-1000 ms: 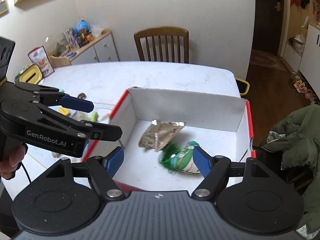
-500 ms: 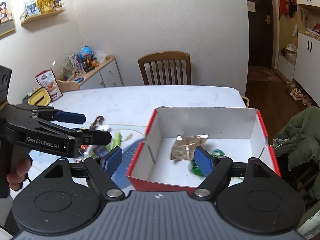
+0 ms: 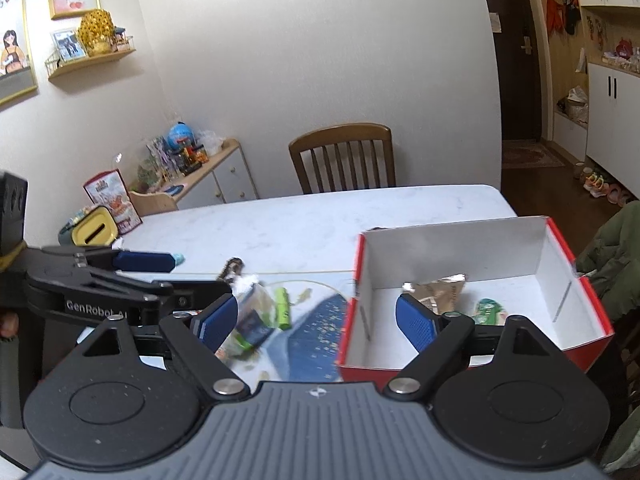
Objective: Organize objects
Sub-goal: 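Withdraw both tools from the box back over the table items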
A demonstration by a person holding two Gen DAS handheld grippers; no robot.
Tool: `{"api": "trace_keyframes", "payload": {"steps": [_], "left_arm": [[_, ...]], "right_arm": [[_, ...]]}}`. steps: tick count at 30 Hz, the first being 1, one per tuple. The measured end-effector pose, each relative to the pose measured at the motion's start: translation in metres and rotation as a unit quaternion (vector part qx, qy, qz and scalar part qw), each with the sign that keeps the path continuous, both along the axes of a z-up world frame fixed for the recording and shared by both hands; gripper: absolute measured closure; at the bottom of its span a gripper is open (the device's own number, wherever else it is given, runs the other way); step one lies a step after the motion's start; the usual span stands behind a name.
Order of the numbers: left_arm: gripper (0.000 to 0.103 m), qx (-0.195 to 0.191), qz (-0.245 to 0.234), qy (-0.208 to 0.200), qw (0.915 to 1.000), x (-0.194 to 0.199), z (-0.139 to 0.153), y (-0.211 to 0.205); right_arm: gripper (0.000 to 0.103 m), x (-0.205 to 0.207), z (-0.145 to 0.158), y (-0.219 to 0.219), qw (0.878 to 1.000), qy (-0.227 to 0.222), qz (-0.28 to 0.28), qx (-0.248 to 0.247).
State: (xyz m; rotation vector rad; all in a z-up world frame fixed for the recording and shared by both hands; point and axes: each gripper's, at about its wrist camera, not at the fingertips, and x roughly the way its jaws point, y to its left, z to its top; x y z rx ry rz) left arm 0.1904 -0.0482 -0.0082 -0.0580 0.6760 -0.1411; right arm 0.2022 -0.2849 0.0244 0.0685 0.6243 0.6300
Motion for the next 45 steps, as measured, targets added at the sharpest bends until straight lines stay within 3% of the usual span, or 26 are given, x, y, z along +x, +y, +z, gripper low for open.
{"api": "trace_keyframes", "payload": {"steps": [12,18,27,31,37,42,45], "left_arm": [[0.000,-0.011,0.060,-0.008,0.9981,-0.030,-0.008,0.075],[0.000,0.010,0.068,-0.012,0.9976,-0.039,-0.016,0.099],[0.000,-0.002,0.097,0.007,0.9953,-0.036,-0.048,0.141],[0.000,-0.031,0.101,0.010,0.9944,-0.032,-0.060,0.158],[0.000,-0.009,0.115,0.031,0.9928,-0.017,-0.086,0.168],[0.000,-0.012,0.114,0.052,0.9921,-0.007,-0.107,0.178],[0.000,-0.017,0.084,0.057,0.9947,-0.001,-0.117,0.176]], "right_arm": [[0.008,-0.017,-0.002,0.050,1.000,0.002,0.010,-0.011],[0.008,-0.021,-0.011,0.075,0.999,0.011,0.020,-0.025],[0.008,-0.015,-0.024,0.110,0.998,0.022,0.028,-0.052],[0.008,-0.009,-0.032,0.123,0.997,0.032,0.030,-0.060],[0.008,0.005,-0.042,0.144,0.996,0.034,0.025,-0.084],[0.008,0.022,-0.054,0.161,0.994,0.044,0.027,-0.097],[0.008,0.032,-0.062,0.172,0.992,0.054,0.036,-0.105]]}}
